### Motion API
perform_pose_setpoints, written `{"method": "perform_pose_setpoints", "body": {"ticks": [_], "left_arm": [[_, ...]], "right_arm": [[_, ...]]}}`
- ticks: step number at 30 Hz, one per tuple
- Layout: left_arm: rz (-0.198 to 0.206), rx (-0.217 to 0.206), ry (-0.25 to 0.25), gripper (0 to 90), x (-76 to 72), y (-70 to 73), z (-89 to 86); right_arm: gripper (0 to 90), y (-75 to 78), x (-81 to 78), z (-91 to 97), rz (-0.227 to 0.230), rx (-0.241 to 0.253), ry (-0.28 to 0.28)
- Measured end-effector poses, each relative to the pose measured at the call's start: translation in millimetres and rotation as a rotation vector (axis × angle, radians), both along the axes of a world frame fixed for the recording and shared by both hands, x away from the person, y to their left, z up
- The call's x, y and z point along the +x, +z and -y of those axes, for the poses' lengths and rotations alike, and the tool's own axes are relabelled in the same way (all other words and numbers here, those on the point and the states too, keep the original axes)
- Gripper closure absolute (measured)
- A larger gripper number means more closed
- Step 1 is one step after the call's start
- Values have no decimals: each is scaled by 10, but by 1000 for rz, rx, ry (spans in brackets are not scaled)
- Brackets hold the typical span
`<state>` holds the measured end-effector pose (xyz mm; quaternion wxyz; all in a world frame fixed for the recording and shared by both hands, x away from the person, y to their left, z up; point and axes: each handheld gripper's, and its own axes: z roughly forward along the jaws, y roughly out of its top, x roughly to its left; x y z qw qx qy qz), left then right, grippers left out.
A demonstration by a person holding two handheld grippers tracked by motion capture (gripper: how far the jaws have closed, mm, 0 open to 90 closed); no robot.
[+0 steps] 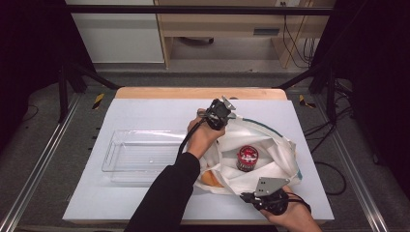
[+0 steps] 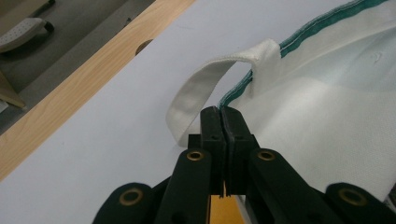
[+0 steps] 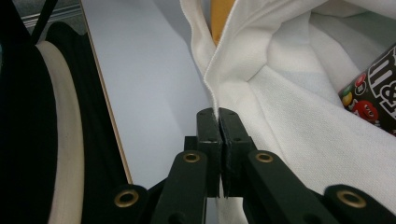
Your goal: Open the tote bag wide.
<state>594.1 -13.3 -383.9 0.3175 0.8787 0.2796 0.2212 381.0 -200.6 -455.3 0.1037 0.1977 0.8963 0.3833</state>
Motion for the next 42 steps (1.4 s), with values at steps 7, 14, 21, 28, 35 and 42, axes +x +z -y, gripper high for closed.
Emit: {"method": "perform_pose_setpoints", "body": {"ticks": [7, 14, 21, 28, 35, 42], "left_arm": [[-22, 11, -2, 886, 23, -70, 8], [-19, -9, -6, 863, -7, -100, -21], [68, -37, -25, 647, -285, 47, -94], [129, -65, -62, 543, -654, 212, -327], [126, -103, -104, 509, -1110, 154, -584], [100, -134, -136, 502, -1404, 53, -723]], "right_arm": [[887, -13, -5, -9, 4, -5, 2], [835, -5, 5, 10, 4, 7, -3], [492, 127, -6, 60, 72, 55, -38], [371, 416, -9, 194, 140, 88, -91], [390, 747, 217, 458, 211, 76, -218], [412, 788, 692, 742, 227, 54, -369]]}}
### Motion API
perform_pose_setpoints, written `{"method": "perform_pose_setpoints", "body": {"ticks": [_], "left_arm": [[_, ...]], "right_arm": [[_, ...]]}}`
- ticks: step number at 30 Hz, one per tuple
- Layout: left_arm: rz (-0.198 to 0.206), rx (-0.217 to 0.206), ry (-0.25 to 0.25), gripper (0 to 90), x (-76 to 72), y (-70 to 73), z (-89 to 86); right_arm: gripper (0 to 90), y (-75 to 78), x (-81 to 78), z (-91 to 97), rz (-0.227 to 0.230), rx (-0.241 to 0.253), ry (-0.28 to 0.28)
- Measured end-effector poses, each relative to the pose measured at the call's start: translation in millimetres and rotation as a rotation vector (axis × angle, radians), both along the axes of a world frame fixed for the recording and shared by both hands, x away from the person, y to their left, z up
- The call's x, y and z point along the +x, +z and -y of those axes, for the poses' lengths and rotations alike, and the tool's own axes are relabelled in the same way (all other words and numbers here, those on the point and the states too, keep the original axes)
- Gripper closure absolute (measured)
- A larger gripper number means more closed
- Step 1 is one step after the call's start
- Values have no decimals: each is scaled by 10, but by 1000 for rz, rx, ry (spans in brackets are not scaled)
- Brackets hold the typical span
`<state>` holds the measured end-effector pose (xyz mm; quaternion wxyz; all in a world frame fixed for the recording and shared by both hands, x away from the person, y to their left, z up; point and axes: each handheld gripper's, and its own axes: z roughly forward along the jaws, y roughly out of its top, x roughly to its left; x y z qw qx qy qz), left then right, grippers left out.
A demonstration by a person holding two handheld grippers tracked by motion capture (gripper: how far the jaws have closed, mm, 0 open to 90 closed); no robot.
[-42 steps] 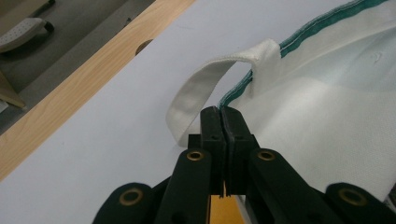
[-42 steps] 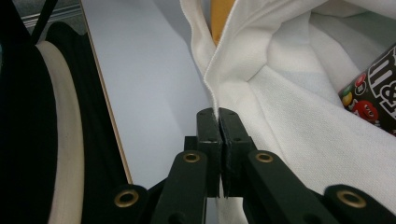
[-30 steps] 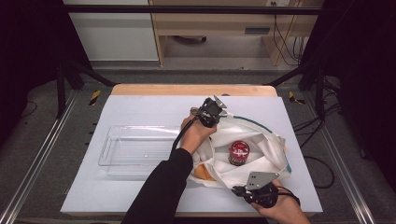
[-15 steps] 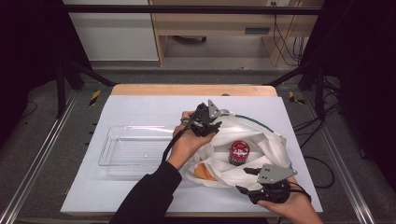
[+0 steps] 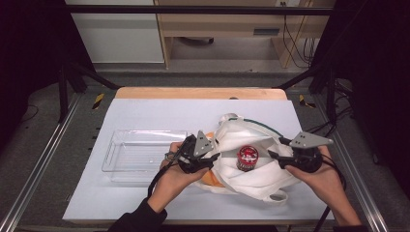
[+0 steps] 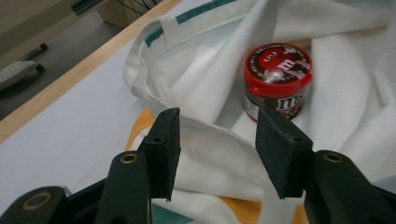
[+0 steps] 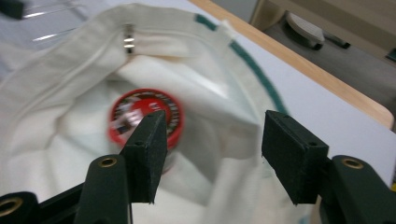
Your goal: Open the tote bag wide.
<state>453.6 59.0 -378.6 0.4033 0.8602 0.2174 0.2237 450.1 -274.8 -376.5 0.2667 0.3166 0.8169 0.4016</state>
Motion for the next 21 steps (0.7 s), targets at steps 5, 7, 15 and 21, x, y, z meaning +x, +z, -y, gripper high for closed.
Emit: {"method": "perform_pose_setpoints", "body": {"ticks": [5, 7, 15, 21], "left_arm": [[-26, -5, -13, 488, -96, -121, 38], [-38, -2, -23, 477, -103, -169, 74], [-88, 40, -26, 447, -90, -356, 214], [-126, 63, -38, 568, -75, -440, 212]], "right_arm": [[401, 20, 247, 120, -7, -28, -56], [378, -7, 325, 131, -23, -29, -65], [292, -188, 603, 94, -83, -65, -92], [452, -311, 727, 101, -167, -101, -101]]}}
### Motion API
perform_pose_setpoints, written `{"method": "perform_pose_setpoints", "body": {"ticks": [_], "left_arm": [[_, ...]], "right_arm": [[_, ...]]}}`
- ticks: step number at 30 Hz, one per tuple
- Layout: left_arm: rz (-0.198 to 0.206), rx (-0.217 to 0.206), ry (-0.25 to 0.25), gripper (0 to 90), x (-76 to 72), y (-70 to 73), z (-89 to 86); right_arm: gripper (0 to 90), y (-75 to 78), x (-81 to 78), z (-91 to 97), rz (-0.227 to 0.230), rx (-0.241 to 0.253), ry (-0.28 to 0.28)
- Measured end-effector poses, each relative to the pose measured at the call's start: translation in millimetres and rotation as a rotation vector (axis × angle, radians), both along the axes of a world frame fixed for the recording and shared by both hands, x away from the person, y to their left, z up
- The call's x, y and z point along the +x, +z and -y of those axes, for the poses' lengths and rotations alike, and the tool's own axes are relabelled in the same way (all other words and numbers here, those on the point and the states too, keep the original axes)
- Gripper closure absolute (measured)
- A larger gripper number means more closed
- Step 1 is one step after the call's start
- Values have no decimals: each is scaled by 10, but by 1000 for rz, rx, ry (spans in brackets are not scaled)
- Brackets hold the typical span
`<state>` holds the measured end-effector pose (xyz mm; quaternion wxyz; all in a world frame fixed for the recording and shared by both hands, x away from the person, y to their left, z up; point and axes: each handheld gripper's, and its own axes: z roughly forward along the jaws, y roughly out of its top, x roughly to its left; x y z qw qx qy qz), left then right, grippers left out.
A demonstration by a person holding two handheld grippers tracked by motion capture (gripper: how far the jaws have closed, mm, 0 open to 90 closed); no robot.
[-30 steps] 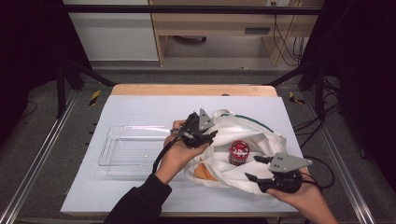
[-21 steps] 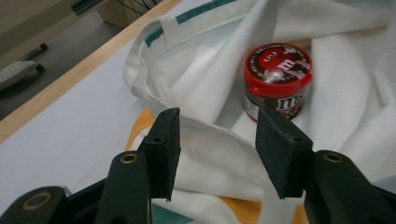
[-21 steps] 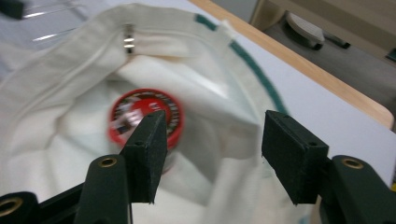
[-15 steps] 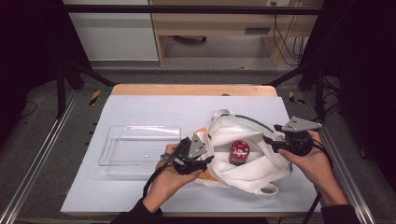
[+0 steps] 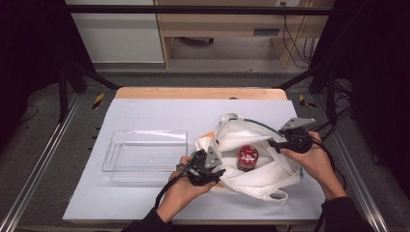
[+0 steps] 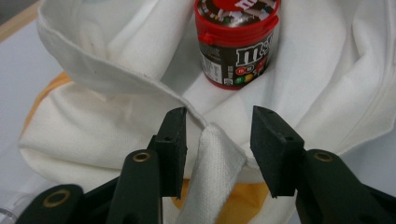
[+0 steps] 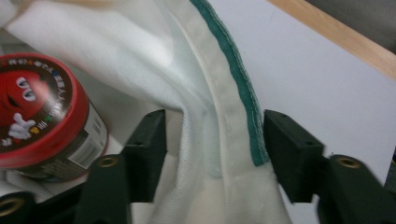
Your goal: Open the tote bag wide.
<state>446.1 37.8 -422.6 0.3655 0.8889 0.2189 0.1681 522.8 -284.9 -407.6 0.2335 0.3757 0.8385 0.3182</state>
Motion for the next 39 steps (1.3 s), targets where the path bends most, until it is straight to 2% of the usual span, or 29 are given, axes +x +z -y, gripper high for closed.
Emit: {"method": "perform_pose_setpoints", "body": {"ticks": [1, 6, 8, 11, 21, 26, 30, 34, 37, 39], "left_arm": [[-5, 1, 2, 589, 2, -12, -4], [-11, 32, -7, 710, 13, -53, -3], [-20, 40, -14, 747, 21, -72, 0], [-27, 42, -19, 772, 29, -95, -6], [-24, 75, -30, 818, -26, -149, -10], [-18, 66, -28, 822, -50, -153, -55], [-18, 48, -19, 815, -41, -154, -63], [20, 23, 9, 746, -39, -138, -68], [29, 10, 16, 692, -26, -124, -78], [34, 13, 24, 659, -26, -122, -74]], "right_arm": [[541, -15, 5, -2, 5, -16, 2], [796, -16, 19, -9, 4, -19, 23], [821, -11, 32, -22, 5, -17, 11], [831, -16, 86, 12, -1, 22, -22], [830, -197, 226, 181, -38, 79, -93], [826, -240, 246, 241, -48, 97, -108], [786, -224, 219, 207, -37, 90, -115], [553, -109, 100, 178, 7, 98, -139], [427, -26, 0, 159, 43, 103, -138], [389, 51, -105, 117, 63, 121, -133]]}}
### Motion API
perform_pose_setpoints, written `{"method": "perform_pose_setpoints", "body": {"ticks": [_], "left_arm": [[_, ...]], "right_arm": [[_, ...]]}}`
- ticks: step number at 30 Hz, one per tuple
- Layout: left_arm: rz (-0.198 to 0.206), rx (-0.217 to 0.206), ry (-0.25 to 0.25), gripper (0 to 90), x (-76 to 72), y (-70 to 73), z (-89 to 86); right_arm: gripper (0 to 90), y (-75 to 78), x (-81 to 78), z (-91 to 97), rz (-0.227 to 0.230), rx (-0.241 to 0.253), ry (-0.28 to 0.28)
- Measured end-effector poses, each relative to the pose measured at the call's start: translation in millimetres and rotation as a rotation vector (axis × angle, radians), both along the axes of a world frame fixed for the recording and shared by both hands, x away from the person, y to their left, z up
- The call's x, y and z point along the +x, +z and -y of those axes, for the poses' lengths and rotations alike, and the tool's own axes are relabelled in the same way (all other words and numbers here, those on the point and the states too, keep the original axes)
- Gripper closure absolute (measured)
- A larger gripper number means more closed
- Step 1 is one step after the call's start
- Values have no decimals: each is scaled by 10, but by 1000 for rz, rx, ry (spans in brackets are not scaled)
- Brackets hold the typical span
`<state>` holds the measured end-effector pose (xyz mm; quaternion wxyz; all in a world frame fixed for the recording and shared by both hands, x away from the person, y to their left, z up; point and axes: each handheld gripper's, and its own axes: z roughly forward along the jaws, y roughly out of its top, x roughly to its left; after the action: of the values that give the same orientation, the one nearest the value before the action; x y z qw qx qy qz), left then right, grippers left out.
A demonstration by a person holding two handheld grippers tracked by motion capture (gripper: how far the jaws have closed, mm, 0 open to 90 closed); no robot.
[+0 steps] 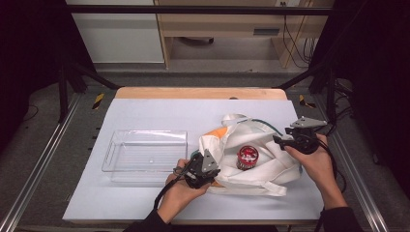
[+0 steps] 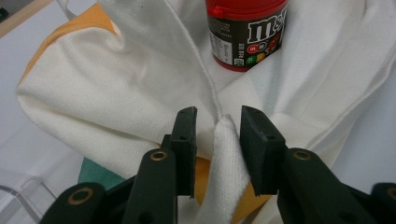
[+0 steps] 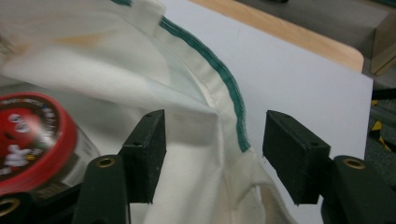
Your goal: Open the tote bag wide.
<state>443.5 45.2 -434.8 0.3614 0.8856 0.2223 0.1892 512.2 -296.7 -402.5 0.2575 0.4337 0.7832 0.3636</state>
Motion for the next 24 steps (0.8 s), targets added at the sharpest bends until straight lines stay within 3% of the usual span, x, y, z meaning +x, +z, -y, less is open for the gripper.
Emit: {"method": "perform_pose_setpoints", "body": {"ticks": [4, 10, 16, 24], "left_arm": [[4, -11, 11, 580, -3, 9, 6], [10, -44, 37, 427, -13, 51, 15], [21, -50, 35, 324, -32, 134, 12], [26, -53, 53, 250, -21, 216, -56]], "right_arm": [[329, 114, -147, -94, 31, 27, 14], [308, 234, -293, -355, 54, 79, 103], [233, 245, -351, -716, 10, 59, 209], [221, 71, -320, -858, -38, 38, 226]]}}
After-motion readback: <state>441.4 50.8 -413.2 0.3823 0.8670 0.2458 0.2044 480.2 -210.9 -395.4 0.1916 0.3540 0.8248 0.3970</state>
